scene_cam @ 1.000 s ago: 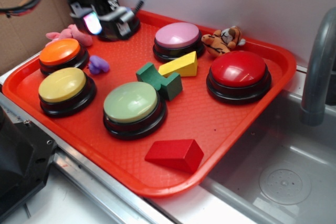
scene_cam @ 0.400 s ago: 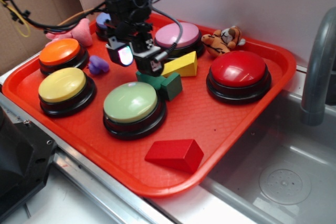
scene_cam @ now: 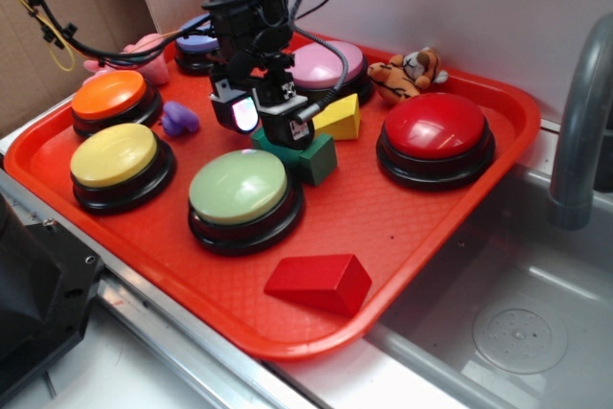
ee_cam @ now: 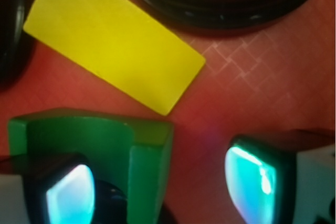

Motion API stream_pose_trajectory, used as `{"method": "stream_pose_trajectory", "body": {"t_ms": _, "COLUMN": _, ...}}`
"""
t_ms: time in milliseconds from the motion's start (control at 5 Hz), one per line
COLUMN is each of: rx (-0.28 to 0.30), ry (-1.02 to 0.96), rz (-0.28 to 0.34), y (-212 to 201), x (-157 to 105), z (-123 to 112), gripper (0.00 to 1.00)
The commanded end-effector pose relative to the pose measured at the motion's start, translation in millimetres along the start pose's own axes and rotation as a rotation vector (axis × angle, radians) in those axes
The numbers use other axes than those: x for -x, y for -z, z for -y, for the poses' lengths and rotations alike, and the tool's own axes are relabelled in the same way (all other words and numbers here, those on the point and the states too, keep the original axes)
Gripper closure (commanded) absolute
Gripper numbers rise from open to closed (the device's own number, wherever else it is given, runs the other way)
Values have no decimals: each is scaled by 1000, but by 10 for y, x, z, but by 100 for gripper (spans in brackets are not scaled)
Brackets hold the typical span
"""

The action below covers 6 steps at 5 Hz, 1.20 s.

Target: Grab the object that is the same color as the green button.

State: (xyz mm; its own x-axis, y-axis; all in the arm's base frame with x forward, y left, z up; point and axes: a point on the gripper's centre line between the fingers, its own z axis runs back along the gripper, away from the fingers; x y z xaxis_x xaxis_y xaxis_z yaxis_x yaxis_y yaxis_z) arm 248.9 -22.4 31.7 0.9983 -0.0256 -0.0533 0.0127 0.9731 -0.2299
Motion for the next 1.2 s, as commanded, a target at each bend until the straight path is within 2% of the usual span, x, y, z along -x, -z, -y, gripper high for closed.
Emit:
{"method": "stream_pose_trajectory", "body": {"t_ms": 0, "rx": 11, "ry": -33, "rz": 39, "y": -39, "x": -72, "z": 2, "gripper": 97}}
{"method": "stream_pose_trajectory", "body": {"t_ms": 400, "rx": 12, "ry": -38, "rz": 36, "y": -37, "x": -50, "z": -1, "gripper": 100}}
{"method": "stream_pose_trajectory", "body": {"t_ms": 600, "rx": -13, "ry": -49, "rz": 44, "y": -147, "x": -45, "z": 11, "gripper": 100}}
{"method": "stream_pose_trajectory", "body": {"t_ms": 800, "rx": -89, "ry": -78, "rz": 67, "y": -446, "x": -19, "z": 13, "gripper": 100}}
{"method": "stream_pose_trajectory", "body": {"t_ms": 1000, "rx": -176, "ry": -102, "rz": 131, "y": -919, "x": 57, "z": 24, "gripper": 100}}
